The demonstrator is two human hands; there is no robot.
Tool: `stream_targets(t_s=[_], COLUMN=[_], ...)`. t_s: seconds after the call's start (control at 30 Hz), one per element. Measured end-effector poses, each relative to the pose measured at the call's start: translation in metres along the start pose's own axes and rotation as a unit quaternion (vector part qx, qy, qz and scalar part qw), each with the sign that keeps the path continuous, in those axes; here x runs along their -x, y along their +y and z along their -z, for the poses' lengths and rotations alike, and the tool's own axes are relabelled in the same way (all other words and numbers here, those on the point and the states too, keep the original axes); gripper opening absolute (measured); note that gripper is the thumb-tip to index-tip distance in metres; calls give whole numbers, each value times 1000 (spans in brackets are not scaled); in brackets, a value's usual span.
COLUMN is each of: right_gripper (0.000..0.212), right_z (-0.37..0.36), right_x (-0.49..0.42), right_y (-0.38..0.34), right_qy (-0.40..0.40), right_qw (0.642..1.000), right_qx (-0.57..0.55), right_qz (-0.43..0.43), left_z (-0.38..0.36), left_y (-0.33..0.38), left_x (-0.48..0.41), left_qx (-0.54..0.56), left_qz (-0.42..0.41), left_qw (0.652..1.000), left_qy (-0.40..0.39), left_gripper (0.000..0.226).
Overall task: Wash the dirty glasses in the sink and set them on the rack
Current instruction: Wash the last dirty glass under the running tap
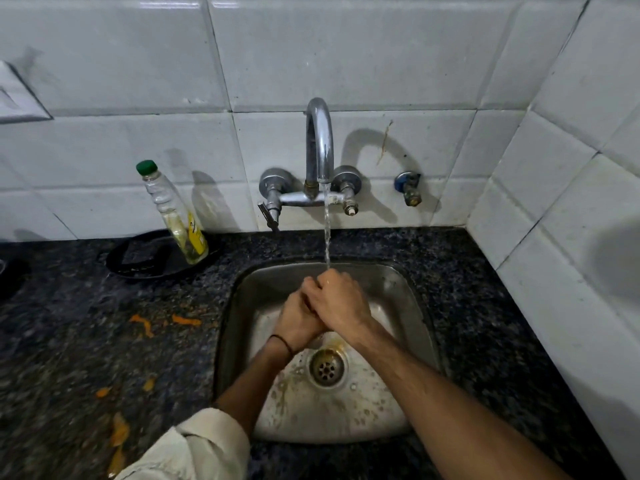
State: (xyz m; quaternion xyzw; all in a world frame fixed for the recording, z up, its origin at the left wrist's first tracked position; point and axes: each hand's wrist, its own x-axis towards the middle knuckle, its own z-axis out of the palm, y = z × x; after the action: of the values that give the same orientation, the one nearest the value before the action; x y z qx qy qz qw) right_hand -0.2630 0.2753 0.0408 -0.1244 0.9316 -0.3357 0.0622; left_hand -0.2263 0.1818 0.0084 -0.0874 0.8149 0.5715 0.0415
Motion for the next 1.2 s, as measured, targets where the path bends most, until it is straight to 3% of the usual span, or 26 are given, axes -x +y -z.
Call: stream_targets(t_s=[0.07, 0.13, 0.2, 0.27, 0.33, 0.4, 0.47, 0.53, 0.6, 0.7, 0.77, 0.87, 0.93, 0.97, 1.03, 1.07, 1.13, 1.2], right_gripper=[41, 43, 44, 41, 39, 37, 41, 46, 48, 47, 46, 44, 43, 43, 42, 41, 39, 40], right_z=[-1, 5, 22, 40, 47, 40, 30, 23, 25, 42, 48, 36, 23, 18, 18, 24, 35, 39], right_x=[2, -2, -6, -9, -10, -14, -17, -15, -11, -9, -8, -9, -8, -8, -9, -10, -11, -11], right_y=[-6, -9, -9, -8, -8, -9, -14, -20, -20, -15, -16, -19, -22, -21, -14, -9, -2, -3], right_qy=[39, 40, -44, -153, -163, -96, -23, 13, 25, -70, -111, -23, 35, 47, 30, 1, -73, -95], right_qw=[998, 997, 996, 986, 982, 990, 996, 999, 999, 992, 987, 996, 997, 997, 997, 995, 983, 977], right_qx=[36, 69, 72, 7, -55, -95, -83, -23, -1, -33, -60, -74, -64, -55, -65, -88, -151, -176], right_qz=[-28, -6, 41, 72, 75, 31, -24, -26, 28, 103, 105, 45, -8, -7, 19, 35, 71, 75], left_z=[-14, -16, -6, 9, 18, 12, 0, -9, -7, 13, 21, 11, 2, 0, 3, 9, 22, 27], left_y=[7, 8, 5, 3, 2, 9, 17, 23, 18, 9, 8, 16, 21, 20, 14, 11, 5, 4], left_x=[1, 2, 2, 5, 5, 0, -5, -4, -5, -5, -5, -10, -10, -9, -8, -7, -6, -6], left_qx=[-108, -50, 97, 274, 346, 269, 60, -74, -15, 182, 207, 56, -98, -114, -28, 43, 181, 212], left_qz=[-36, -43, -28, -9, 11, 25, 10, -17, -28, -3, -10, -4, -4, -13, -12, -8, 7, 17], left_qw=[988, 992, 995, 952, 917, 955, 998, 988, 994, 980, 969, 998, 989, 986, 998, 999, 973, 959], left_qy=[105, 108, 13, -133, -199, -124, 21, 135, 109, -75, -134, 2, 107, 124, 62, -10, -146, -187], left_gripper=[16, 19, 23, 30, 31, 29, 41, 51, 39, 32, 29, 25, 30, 30, 33, 37, 32, 16])
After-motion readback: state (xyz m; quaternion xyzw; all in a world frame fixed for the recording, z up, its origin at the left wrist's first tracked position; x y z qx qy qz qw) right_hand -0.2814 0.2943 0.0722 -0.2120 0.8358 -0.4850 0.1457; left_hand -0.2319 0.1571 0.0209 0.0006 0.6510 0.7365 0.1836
